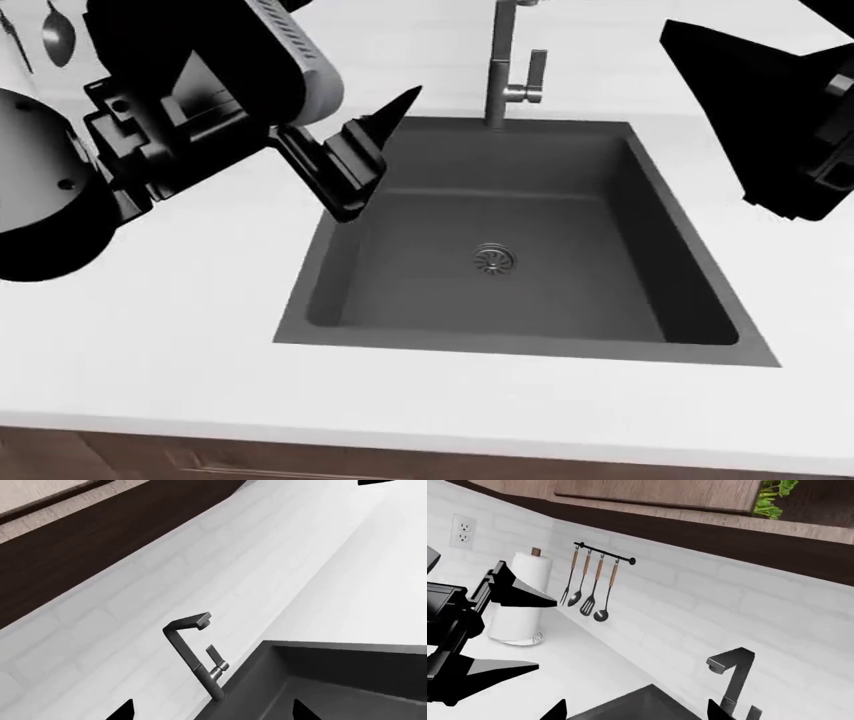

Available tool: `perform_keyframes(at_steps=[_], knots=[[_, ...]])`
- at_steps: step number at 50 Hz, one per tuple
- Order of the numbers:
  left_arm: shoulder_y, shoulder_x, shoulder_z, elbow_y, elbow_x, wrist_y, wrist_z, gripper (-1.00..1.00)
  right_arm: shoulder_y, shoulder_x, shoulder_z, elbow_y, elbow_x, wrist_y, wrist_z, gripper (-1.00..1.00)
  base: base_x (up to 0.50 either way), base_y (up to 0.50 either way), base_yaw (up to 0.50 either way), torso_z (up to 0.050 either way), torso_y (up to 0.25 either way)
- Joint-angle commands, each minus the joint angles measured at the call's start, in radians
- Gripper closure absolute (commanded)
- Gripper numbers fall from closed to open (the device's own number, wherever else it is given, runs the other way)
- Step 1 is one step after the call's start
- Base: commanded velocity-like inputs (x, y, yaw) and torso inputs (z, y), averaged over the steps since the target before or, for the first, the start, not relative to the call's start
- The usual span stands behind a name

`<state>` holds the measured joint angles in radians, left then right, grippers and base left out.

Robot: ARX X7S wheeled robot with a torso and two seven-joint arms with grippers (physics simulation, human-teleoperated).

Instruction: Pick the celery, carrot from the counter and place them in the cabinet. Then close the cabinet.

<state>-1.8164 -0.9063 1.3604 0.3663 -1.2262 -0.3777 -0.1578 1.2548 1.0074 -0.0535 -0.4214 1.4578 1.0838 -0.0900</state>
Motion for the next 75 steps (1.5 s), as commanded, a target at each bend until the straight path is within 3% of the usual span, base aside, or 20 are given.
perform_keyframes(at_steps=[1,23,37,64,75], knots=[[0.014,-0.005,-0.004,0.011,0.001,0.009,-0.008,-1.0,-0.003,0.0,0.002,0.001,0.006,-0.004,0.004,-1.0,0.03,-0.5,0.0,0.0,0.0],[0.01,-0.029,-0.019,0.036,-0.008,0.004,-0.017,-1.0,-0.012,0.006,0.009,-0.009,0.014,-0.015,0.003,-1.0,0.03,-0.5,0.0,0.0,0.0],[0.008,-0.038,-0.027,0.054,-0.013,0.0,-0.023,-1.0,0.011,0.001,-0.004,-0.002,-0.002,-0.016,-0.002,-1.0,0.0,-0.02,0.0,0.0,0.0],[0.017,-0.036,-0.029,0.058,-0.005,-0.006,-0.019,-1.0,0.046,-0.006,-0.031,-0.001,0.003,-0.004,-0.008,-1.0,0.09,-0.48,0.0,0.0,0.0],[0.021,-0.041,-0.032,0.063,-0.005,-0.008,-0.021,-1.0,0.05,-0.012,-0.021,0.009,0.024,-0.013,-0.005,-1.0,0.04,-0.03,0.0,0.0,0.0]])
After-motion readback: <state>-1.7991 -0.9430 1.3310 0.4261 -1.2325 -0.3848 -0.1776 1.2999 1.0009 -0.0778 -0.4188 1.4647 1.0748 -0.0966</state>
